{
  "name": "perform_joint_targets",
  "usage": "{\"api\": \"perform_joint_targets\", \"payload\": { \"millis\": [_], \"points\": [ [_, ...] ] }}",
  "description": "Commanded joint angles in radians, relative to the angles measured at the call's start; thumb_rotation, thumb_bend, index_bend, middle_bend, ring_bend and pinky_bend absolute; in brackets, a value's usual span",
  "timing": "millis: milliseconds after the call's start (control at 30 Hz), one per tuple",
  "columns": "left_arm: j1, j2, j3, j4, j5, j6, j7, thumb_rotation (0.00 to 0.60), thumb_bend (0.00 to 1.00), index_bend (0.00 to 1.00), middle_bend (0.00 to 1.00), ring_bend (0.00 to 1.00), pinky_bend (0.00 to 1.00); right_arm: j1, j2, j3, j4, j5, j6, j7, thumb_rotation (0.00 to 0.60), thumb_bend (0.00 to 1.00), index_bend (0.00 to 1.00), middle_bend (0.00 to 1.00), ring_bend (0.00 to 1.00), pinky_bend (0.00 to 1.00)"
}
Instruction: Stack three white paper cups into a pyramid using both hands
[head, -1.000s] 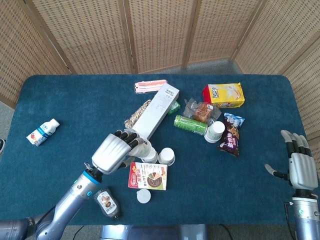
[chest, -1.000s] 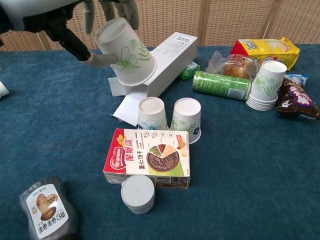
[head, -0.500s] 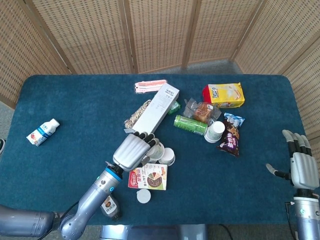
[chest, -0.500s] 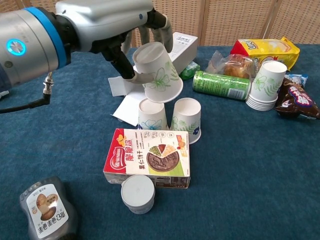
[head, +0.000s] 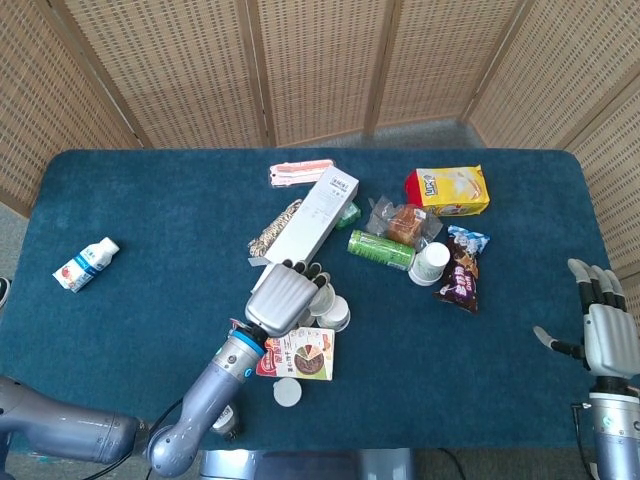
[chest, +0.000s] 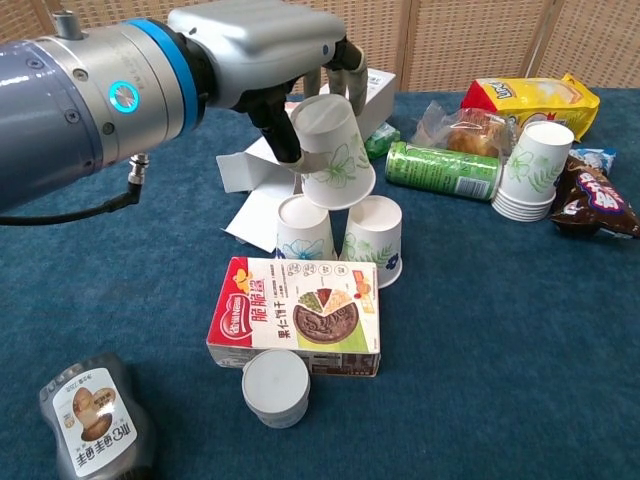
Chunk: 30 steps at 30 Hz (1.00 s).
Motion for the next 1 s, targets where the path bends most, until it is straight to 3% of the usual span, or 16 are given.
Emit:
{"api": "perform_joint_targets", "payload": {
  "millis": [33,633,700,833,1000],
  "points": [
    [-0.021,-0.005,0.001,-0.008,-0.037,0.023,0.021,0.6,0.32,0.32,0.36,0.36,0.49,0.0,0.0,0.0,-0.001,-0.001,0.0,0.0,0.6,0.08,0.03,0.0,0.0,0.0],
    [-0.094,-0.075,0.029,0.042,-0.064,0.08,0.015,0.6,0.32,0.3,0.33,0.33,0.48,-0.002,0.008,0.004,0.001,0.005,-0.006,0.024,0.6,0.08,0.03,0.0,0.0,0.0],
    [-0.093,-0.068,0.031,0.037,-0.059,0.091,0.011,0.6,0.32,0.29,0.27,0.28,0.46,-0.002,0.008,0.004,0.002,0.005,-0.008,0.024,0.6,0.08,0.03,0.0,0.0,0.0],
    [-0.08,-0.035,0.035,0.014,-0.029,0.103,-0.024,0.6,0.32,0.18,0.04,0.09,0.38,-0.001,0.007,0.002,0.002,0.004,-0.01,0.022,0.6,0.08,0.03,0.0,0.0,0.0],
    [-0.057,0.033,0.038,-0.033,-0.014,0.107,-0.064,0.6,0.32,0.11,0.0,0.0,0.32,-0.001,0.004,-0.002,-0.002,-0.003,-0.007,0.009,0.6,0.08,0.03,0.0,0.0,0.0]
  ]
}}
